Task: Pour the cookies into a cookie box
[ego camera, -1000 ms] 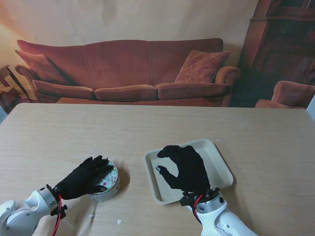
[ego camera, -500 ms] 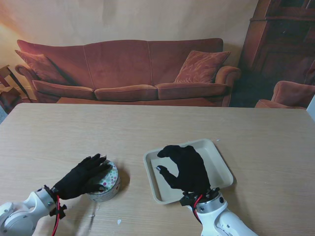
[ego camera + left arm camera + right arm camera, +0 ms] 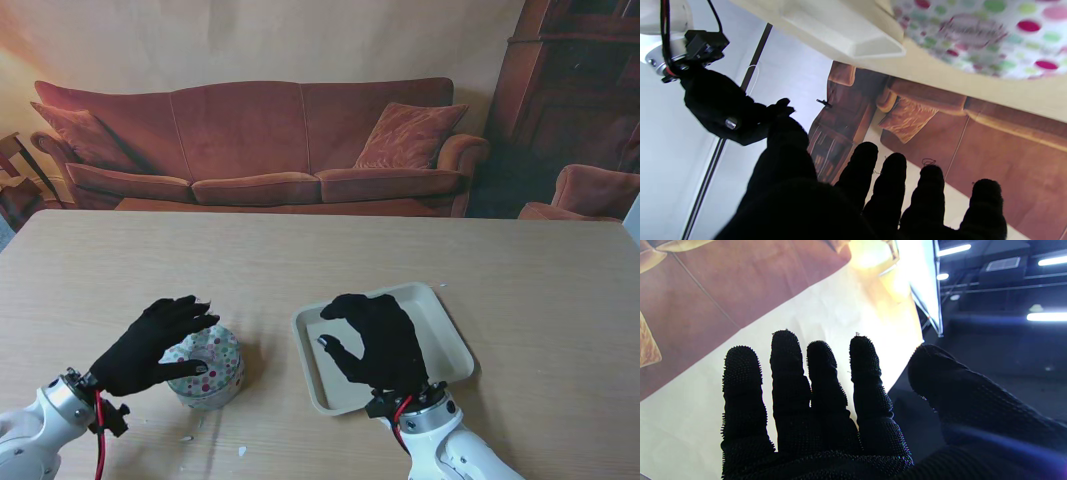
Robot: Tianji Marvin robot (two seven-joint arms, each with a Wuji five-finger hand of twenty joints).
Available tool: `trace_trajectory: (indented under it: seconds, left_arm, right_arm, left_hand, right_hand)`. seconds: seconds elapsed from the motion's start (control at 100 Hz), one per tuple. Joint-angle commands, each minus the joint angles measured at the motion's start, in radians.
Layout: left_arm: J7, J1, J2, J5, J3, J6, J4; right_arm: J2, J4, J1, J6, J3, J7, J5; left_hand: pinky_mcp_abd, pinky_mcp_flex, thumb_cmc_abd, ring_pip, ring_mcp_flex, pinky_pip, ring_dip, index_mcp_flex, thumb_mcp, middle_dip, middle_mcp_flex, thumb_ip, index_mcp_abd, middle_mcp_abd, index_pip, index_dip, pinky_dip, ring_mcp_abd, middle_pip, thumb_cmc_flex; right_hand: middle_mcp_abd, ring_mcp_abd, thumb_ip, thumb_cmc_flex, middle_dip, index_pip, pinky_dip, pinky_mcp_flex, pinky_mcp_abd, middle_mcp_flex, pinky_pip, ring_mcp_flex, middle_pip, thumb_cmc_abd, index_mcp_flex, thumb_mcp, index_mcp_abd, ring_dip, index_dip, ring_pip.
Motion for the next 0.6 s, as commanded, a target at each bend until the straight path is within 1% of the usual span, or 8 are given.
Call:
trace_trajectory:
  seconds: [0.0,0.05,0.13,0.21,0.28,0.3,0.33,0.59]
  left_arm:
    - [-0.004,0.026,-0.006,0.002,-0.009,-0.007,-0.047]
    - [-0.008,0.045,-0.007,-0.007,-0.015,0.000,-0.077]
    - [-0.035,0.077,-0.005,-0.037,-0.023,0.018,-0.128]
    - [0.022,0.094,-0.017,0.007,-0.016,0.026,-0.158]
    - [0.059,0.098,-0.024,0.016,0.004,0.026,-0.171]
    - [0.055,0.100,-0.024,0.013,0.008,0.028,-0.176]
    - [0.040,0.102,-0.021,0.003,0.009,0.033,-0.185]
    - [0.041,0.089,-0.022,-0.009,0.035,0.066,-0.188]
  right_arm:
    - [-0.007,0.002,0.001,-0.026,0.000,0.011,-0.001]
    - [-0.007,0.009,0.005,-0.050,0.002,0.009,-0.002]
    - [-0.007,0.020,0.011,-0.086,0.006,0.005,-0.004]
    - [-0.004,0.025,0.010,-0.110,0.013,0.010,-0.007]
    - [-0.003,0.036,0.014,-0.127,0.018,0.006,-0.014]
    - [-0.003,0.040,0.016,-0.132,0.020,0.006,-0.013]
    - [-0.004,0.044,0.019,-0.144,0.022,0.008,-0.010]
    - [-0.005,0.069,0.048,-0.174,0.020,0.003,-0.013]
  left_hand:
    - [0.069,0.042,-0.027,0.042,0.085,0.028,0.053,0.028,-0.016,0.021,0.044,0.011,0.014,0.025,0.002,0.018,0.045,0.042,-0.006,-0.013]
    - [0.110,0.089,-0.042,0.068,0.158,0.067,0.085,0.032,-0.018,0.036,0.084,0.011,0.020,0.036,0.001,0.021,0.082,0.073,0.001,-0.019]
    - [0.109,0.085,-0.048,0.065,0.156,0.130,0.116,0.012,-0.013,0.059,0.078,0.016,0.023,0.031,-0.003,0.029,0.121,0.070,-0.009,-0.028]
    - [0.119,0.090,-0.055,0.067,0.187,0.214,0.131,0.020,-0.013,0.073,0.107,0.015,0.026,0.030,0.002,0.040,0.138,0.071,-0.010,-0.035]
    - [0.136,0.084,-0.066,0.066,0.203,0.271,0.133,0.040,-0.013,0.076,0.132,0.014,0.028,0.036,0.007,0.044,0.129,0.082,-0.012,-0.031]
    - [0.138,0.071,-0.063,0.064,0.204,0.319,0.131,0.041,-0.013,0.078,0.134,0.012,0.028,0.036,0.000,0.039,0.075,0.081,-0.017,-0.033]
    - [0.130,0.061,-0.054,0.059,0.194,0.333,0.129,0.028,-0.013,0.076,0.123,0.012,0.025,0.032,-0.006,0.037,0.058,0.074,-0.024,-0.035]
    - [0.131,0.053,-0.050,0.062,0.198,0.377,0.133,0.029,-0.014,0.078,0.133,0.014,0.022,0.034,-0.003,0.040,0.049,0.079,-0.029,-0.037]
  right_hand:
    - [-0.020,-0.023,0.072,-0.054,-0.014,-0.075,0.000,-0.033,-0.017,-0.006,-0.029,-0.040,-0.025,0.053,0.006,-0.059,-0.016,-0.005,0.053,-0.037]
    - [-0.020,-0.025,0.068,-0.074,-0.016,-0.088,-0.002,-0.049,-0.018,-0.013,-0.040,-0.055,-0.030,0.059,-0.007,-0.074,-0.018,-0.007,0.059,-0.044]
    - [-0.020,-0.027,0.064,-0.093,-0.022,-0.129,-0.004,-0.065,-0.016,-0.028,-0.059,-0.072,-0.046,0.070,-0.034,-0.103,-0.018,-0.010,0.058,-0.055]
    - [-0.020,-0.027,0.063,-0.107,-0.025,-0.169,-0.004,-0.076,-0.014,-0.044,-0.077,-0.088,-0.056,0.081,-0.065,-0.130,-0.016,-0.012,0.047,-0.067]
    - [-0.020,-0.029,0.061,-0.120,-0.027,-0.184,-0.002,-0.077,-0.011,-0.050,-0.080,-0.093,-0.060,0.083,-0.087,-0.143,-0.016,-0.013,0.041,-0.071]
    - [-0.021,-0.027,0.061,-0.125,-0.028,-0.192,-0.002,-0.079,-0.011,-0.056,-0.082,-0.096,-0.064,0.082,-0.100,-0.148,-0.015,-0.014,0.038,-0.073]
    - [-0.020,-0.026,0.060,-0.127,-0.030,-0.206,-0.003,-0.085,-0.009,-0.066,-0.087,-0.105,-0.069,0.080,-0.123,-0.154,-0.011,-0.015,0.031,-0.079]
    - [-0.016,-0.034,0.059,-0.117,-0.025,-0.192,0.012,-0.089,-0.021,-0.113,-0.109,-0.140,-0.066,0.023,-0.189,-0.153,0.007,-0.019,-0.002,-0.096]
